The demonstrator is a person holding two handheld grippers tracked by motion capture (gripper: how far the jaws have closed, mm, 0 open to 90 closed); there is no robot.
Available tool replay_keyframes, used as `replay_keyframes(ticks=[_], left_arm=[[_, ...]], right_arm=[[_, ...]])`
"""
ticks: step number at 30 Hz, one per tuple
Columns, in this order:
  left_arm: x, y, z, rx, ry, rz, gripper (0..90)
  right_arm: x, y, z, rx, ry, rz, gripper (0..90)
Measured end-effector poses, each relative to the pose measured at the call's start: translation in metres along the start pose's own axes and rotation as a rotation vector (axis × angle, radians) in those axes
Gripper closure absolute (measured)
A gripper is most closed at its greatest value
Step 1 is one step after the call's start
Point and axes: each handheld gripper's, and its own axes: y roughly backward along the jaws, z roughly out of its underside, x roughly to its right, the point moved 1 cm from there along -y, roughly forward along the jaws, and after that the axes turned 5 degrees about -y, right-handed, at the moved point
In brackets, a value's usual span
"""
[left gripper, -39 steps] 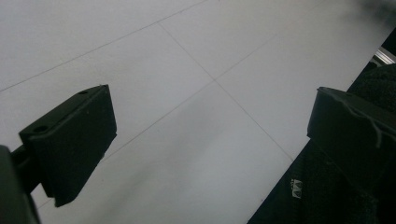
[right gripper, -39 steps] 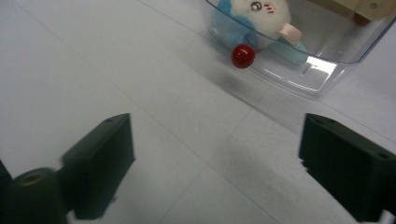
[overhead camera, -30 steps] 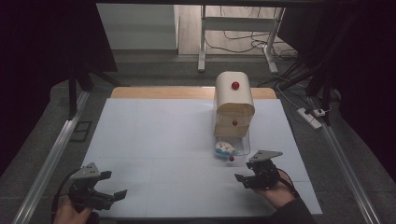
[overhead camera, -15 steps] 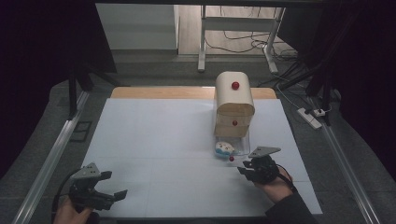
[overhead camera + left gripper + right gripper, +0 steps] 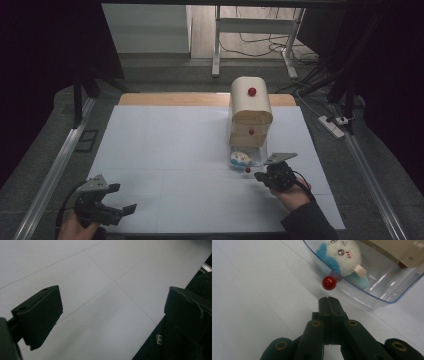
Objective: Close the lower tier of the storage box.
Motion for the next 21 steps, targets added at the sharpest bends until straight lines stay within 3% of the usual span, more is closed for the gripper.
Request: replay_keyframes(ticks=[4, 21], left_arm=[[0.0, 0.0, 0.0, -0.001, -0.001, 0.0, 2.2], [0.0, -0.001, 0.0, -0.008, -0.004, -0.003, 2.5]], right_arm=[[0.001, -0.004, -0.002, -0.007, 0.018, 0.02, 89.3], [0.007, -0.014, -0.01, -0.006, 0.0, 0.035, 89.4]])
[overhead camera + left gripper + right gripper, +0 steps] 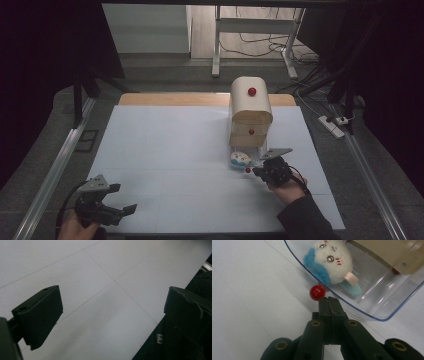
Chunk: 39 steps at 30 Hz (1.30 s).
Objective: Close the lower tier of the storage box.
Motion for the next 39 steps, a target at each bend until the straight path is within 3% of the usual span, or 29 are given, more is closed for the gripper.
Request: replay_keyframes(ticks=[3, 7, 21, 39], left_arm=[[0.0, 0.0, 0.0, 0.0, 0.0, -0.001, 2.6], [0.0, 0.0, 0.0, -0.001, 0.0, -0.001, 2.6], [0.0, 0.0, 0.0, -0.003, -0.001, -0.002, 2.7], [0.0, 0.0, 0.0, -0.004, 0.0, -0.003, 2.7]], right_arm=[[-0.001, 0.0, -0.001, 0.004, 0.012, 0.019, 89.4], [0.0, 0.003, -0.004, 0.042, -0.008, 0.037, 89.4], [0.007, 0.001, -0.012, 0.084, -0.053, 0.076, 89.4], [0.016, -0.008, -0.02, 0.085, -0.072, 0.092, 89.4]])
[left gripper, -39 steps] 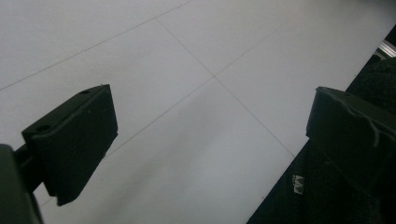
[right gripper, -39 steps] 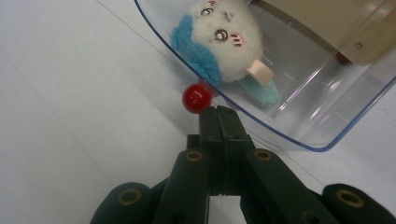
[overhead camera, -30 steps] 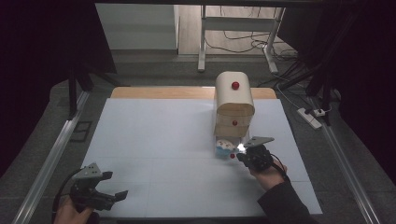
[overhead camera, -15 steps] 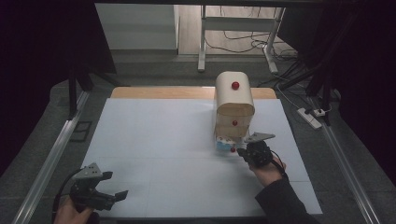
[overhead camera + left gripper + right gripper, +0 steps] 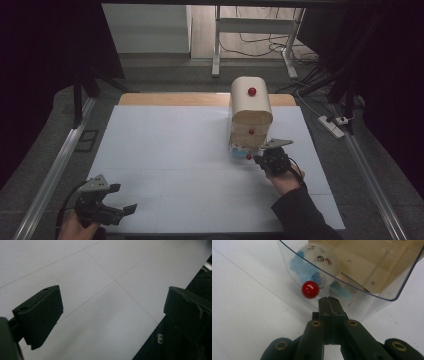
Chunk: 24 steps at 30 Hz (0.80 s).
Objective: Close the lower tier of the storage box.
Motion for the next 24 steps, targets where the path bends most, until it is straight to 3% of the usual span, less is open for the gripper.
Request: replay_keyframes(ticks=[24], left_arm=[[0.0, 0.0, 0.0, -0.005, 0.003, 0.001, 2.7]], right_arm=[[0.013, -0.015, -0.013, 0.015, -0.023, 0.028, 89.4]])
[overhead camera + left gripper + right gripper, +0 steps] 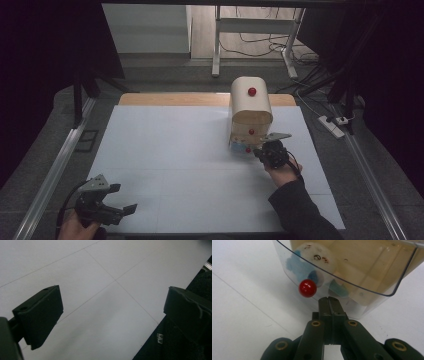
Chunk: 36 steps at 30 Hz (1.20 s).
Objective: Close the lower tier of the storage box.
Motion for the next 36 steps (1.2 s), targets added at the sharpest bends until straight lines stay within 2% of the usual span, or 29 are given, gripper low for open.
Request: replay_keyframes(ticks=[22, 36], left_arm=[[0.0, 0.0, 0.0, -0.006, -0.003, -0.004, 2.7], [0.001, 0.0, 0.0, -0.005, -0.007, -0.006, 2.8]], right_arm=[[0.009, -0.009, -0.01, 0.025, -0.012, 0.02, 89.4], [0.006, -0.012, -0.008, 0.008, 0.015, 0.026, 89.0]])
